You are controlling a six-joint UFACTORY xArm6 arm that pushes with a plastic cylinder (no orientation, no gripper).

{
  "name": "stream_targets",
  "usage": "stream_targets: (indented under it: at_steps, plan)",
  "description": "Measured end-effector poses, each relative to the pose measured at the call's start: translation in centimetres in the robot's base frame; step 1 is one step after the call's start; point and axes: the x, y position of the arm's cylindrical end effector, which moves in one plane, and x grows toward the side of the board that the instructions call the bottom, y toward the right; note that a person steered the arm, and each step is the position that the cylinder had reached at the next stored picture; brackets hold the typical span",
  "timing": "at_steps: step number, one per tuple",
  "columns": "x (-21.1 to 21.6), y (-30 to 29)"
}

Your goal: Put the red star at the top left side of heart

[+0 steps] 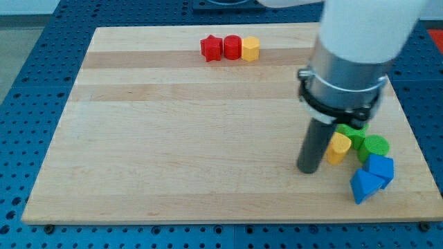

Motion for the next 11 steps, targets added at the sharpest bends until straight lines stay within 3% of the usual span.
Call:
stream_targets:
  at_steps: [1,4,6,7,8,11]
  plan:
    - [-1.6,-5.0]
    - [-19.5,-14.4]
    - [-23.4,-22.1]
    - [-28.2,-22.7]
    - [-30.3,-21.2]
    - [-28.9,-13.2]
